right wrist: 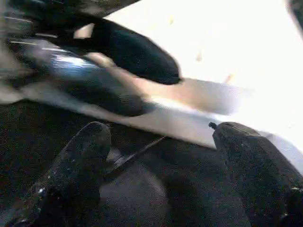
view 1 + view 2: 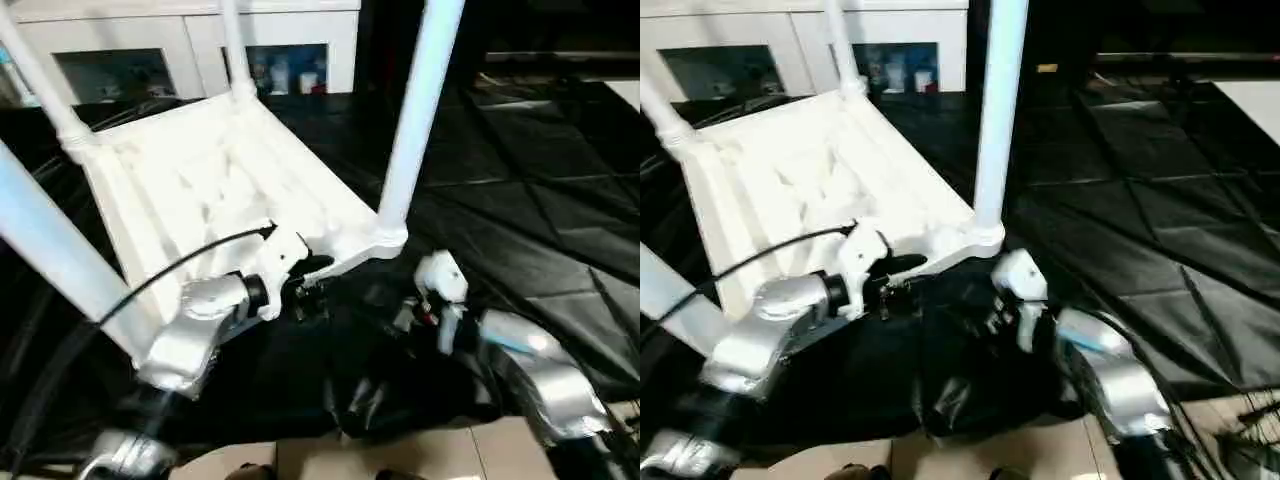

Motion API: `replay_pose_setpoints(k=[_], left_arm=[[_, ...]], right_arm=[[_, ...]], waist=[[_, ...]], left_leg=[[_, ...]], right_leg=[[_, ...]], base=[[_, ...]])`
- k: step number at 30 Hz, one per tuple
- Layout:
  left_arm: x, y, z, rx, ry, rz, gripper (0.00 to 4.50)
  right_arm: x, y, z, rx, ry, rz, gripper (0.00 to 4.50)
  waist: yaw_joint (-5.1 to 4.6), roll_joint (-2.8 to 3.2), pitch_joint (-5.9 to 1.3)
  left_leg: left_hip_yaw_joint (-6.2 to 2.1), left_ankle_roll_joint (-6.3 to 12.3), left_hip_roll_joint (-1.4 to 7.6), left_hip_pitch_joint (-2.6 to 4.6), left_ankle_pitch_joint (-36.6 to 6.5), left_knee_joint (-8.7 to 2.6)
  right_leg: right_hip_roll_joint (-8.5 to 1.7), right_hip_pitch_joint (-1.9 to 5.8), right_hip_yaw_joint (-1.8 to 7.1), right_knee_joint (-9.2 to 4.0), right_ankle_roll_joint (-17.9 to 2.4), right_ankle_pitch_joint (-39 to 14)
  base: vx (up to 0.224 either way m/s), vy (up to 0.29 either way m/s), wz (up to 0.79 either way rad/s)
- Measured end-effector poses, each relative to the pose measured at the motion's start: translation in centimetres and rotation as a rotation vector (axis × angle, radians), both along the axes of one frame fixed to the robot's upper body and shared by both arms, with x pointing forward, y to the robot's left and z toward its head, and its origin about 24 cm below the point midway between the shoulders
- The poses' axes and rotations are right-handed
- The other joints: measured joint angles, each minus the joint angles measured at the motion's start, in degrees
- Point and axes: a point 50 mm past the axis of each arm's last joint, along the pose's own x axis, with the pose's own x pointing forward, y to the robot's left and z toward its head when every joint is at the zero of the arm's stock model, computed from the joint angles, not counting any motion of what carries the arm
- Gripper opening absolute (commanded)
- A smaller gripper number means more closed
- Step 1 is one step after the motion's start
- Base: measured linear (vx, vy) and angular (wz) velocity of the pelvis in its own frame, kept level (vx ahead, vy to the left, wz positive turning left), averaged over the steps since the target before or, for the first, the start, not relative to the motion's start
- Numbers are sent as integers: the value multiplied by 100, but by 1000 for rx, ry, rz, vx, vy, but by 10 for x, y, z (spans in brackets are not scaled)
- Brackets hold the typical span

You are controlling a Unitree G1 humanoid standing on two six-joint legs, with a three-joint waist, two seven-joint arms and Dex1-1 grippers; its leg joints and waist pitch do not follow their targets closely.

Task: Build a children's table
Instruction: Rotate table base

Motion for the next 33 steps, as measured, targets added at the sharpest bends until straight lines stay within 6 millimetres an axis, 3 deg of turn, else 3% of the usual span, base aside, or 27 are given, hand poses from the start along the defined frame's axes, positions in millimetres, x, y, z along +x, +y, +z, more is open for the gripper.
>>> replay_pose_setpoints(k=[7,20,25,33], left_arm=[[-24,-2,2,-23,112,-162,300],[-39,-3,-12,61,222,-234,396],[-39,-3,-12,67,228,-227,444],[-43,-7,-9,70,214,-244,444]], right_arm=[[20,5,2,43,-15,-88,382],[50,20,17,68,-61,-48,382],[73,12,18,22,-70,-196,382],[102,-6,25,-47,-101,-473,382]], waist=[[-7,3,1],[-6,3,1],[-12,2,2],[56,2,2]], left_leg=[[0,-4,8,10,1,46],[-3,-39,9,35,-2,69],[-1,-18,8,26,11,85],[-2,-35,9,27,6,106]], right_leg=[[1,-1,6,63,-1,-2],[2,15,14,103,-6,2],[2,9,19,112,-9,4],[-3,11,19,143,-9,3]], base=[[0,0,0],[0,0,0],[0,0,0],[0,0,0]])
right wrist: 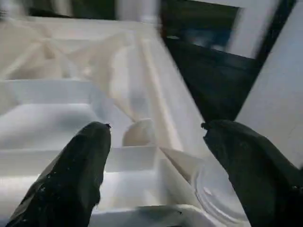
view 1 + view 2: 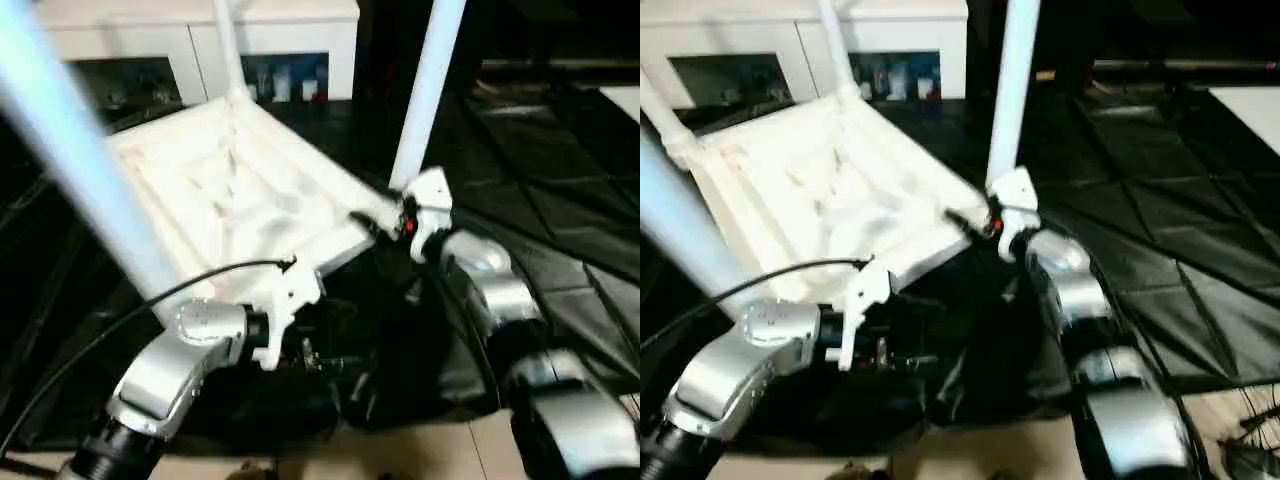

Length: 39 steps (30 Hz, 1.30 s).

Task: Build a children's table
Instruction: Rotate table base

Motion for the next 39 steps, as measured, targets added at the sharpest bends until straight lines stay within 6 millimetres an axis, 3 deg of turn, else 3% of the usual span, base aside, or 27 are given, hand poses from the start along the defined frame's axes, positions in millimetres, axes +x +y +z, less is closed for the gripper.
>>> replay_pose_setpoints(k=[4,7,13,17,19,26,30,34,39], left_arm=[[0,4,-1,14,3,13,444],[-1,5,-3,20,7,19,444],[-5,12,-6,20,27,29,444],[-13,33,-8,48,46,17,444],[-22,43,-9,43,86,-20,444],[-38,69,-3,73,149,-59,444],[-47,84,-4,122,195,-68,444],[-54,95,-3,139,232,-59,444],[-52,141,4,218,243,101,444]], right_arm=[[8,-35,4,-13,1,-207,382],[12,-54,9,-10,0,-336,382],[11,-69,7,-15,6,-429,382],[11,-67,6,-4,-5,-396,382],[11,-56,6,15,-15,-313,382],[-1,-19,3,100,-41,44,382],[-12,-15,-9,97,-21,163,382],[-18,-13,-10,99,-30,213,382],[-33,-19,-22,87,-5,252,382]], waist=[[63,0,0],[-5,0,0],[-146,1,1],[-204,1,3],[-231,0,5],[-145,5,14],[-73,10,19],[-69,18,24],[-72,16,29]], left_leg=[[3,1,-3,-4,1,15],[4,1,-2,-6,1,15],[4,0,11,-13,0,11],[3,0,17,-13,1,11],[4,-1,18,-11,0,12],[5,-1,22,-15,0,12],[7,-1,20,-16,0,13],[7,-2,22,-9,0,14],[6,-4,30,-1,-1,6]], right_leg=[[0,3,15,3,-1,0],[1,-2,13,7,-1,1],[11,-18,6,11,0,0],[15,-19,3,12,1,0],[15,-18,4,12,0,0],[15,-16,-2,9,-2,-2],[13,-16,2,8,-4,-2],[15,-13,4,12,-5,-2],[23,-10,3,8,2,-6]], base=[[0,0,0],[0,0,0],[0,0,0],[0,0,0],[0,0,0],[0,0,0],[0,0,0],[0,0,0],[0,0,0]])
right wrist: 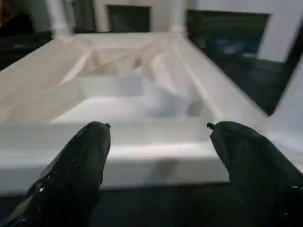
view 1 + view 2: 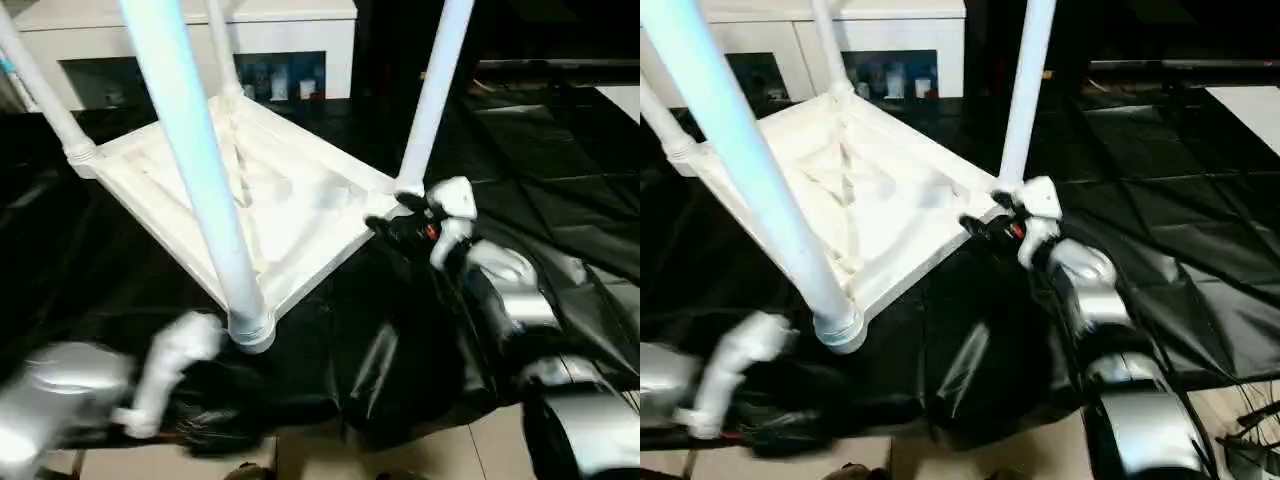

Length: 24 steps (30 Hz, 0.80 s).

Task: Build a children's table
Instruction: Rotate table base

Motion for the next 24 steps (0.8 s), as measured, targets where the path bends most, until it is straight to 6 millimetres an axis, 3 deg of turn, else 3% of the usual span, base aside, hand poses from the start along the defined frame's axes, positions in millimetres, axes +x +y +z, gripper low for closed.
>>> replay_pose_setpoints(k=[4,9,13,17,24], left_arm=[[5,32,9,24,-43,132,444],[19,44,26,-77,-205,223,444],[30,30,35,-188,-287,212,444],[37,15,34,-242,-310,182,444],[57,-18,27,-315,-368,158,444]], right_arm=[[-13,-7,-15,-63,43,39,382],[-14,-9,-20,-143,45,4,382],[-7,-16,-25,-224,72,-169,382],[-4,-15,-26,-253,69,-232,382],[-2,15,-33,-237,88,-205,382]], waist=[[-1,-2,13],[3,-13,21],[13,-16,22],[-1,-25,26],[-37,-31,30]], left_leg=[[2,-1,-3,-2,0,-2],[4,-1,-5,1,0,-2],[6,-1,-11,1,0,-2],[7,-1,-8,1,0,-3],[7,-3,-5,0,1,-3]], right_leg=[[-1,-1,6,-5,1,-1],[-3,0,9,-3,-1,1],[-7,1,12,-3,-2,1],[-6,-1,9,-2,-1,1],[-5,-3,9,2,-1,1]], base=[[0,0,0],[0,0,0],[0,0,0],[0,0,0],[0,0,0]])
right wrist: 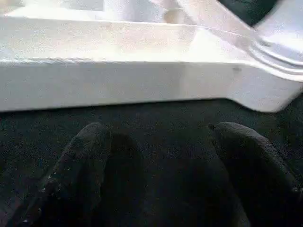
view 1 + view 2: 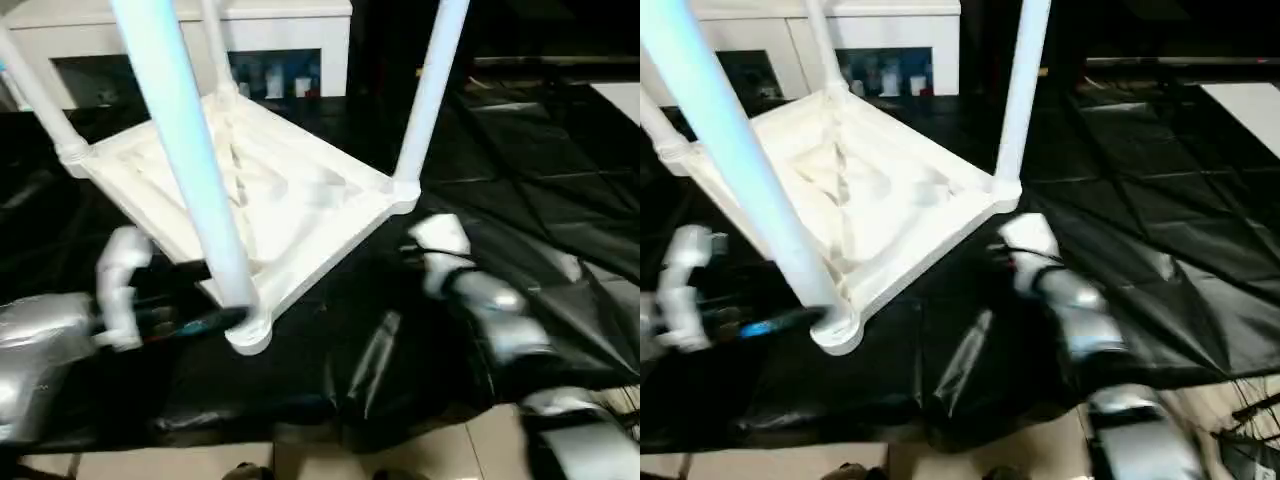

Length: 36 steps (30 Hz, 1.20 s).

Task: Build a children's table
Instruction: Rotate table base

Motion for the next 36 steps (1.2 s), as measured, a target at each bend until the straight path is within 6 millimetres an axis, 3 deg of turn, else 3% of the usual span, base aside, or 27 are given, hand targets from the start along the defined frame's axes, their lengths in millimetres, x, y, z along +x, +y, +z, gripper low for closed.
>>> replay_pose_setpoints(k=[2,5,9,21,25,31,36], left_arm=[[4,-8,1,-25,-14,-6,444],[13,-37,5,-97,-43,-51,444],[17,-67,6,-130,-51,-124,444],[31,-147,3,-124,-113,-255,444],[48,-163,-1,-54,-159,-189,444],[67,-162,-8,37,-204,-71,444],[76,-160,-10,62,-229,-37,444]], right_arm=[[2,7,1,10,-2,0,382],[5,25,4,28,-7,15,382],[3,33,-1,25,8,24,382],[4,27,-7,6,30,-19,382],[4,25,-7,-7,22,-40,382],[6,16,-5,-40,-1,-67,382],[9,-8,2,-69,-35,-126,382]], waist=[[1,0,0],[15,-15,-6],[14,-25,-6],[-119,-26,-10],[-111,-21,-12],[-91,-10,-9],[-70,67,11]], left_leg=[[0,0,-1,-1,0,0],[0,0,0,-1,0,0],[2,1,-3,-2,1,3],[2,5,2,2,3,6],[1,14,3,5,8,17],[-2,13,3,2,8,25],[-2,10,-4,1,6,35]], right_leg=[[0,0,0,-1,0,0],[-1,1,-1,0,-1,0],[-3,2,1,0,-2,1],[-1,3,-2,8,-3,2],[-1,7,-3,16,-7,5],[-2,7,-5,18,-11,8],[-7,15,-2,12,-34,22]], base=[[0,0,0],[0,0,0],[0,0,0],[0,0,0],[0,0,0],[0,0,0],[0,0,0]])
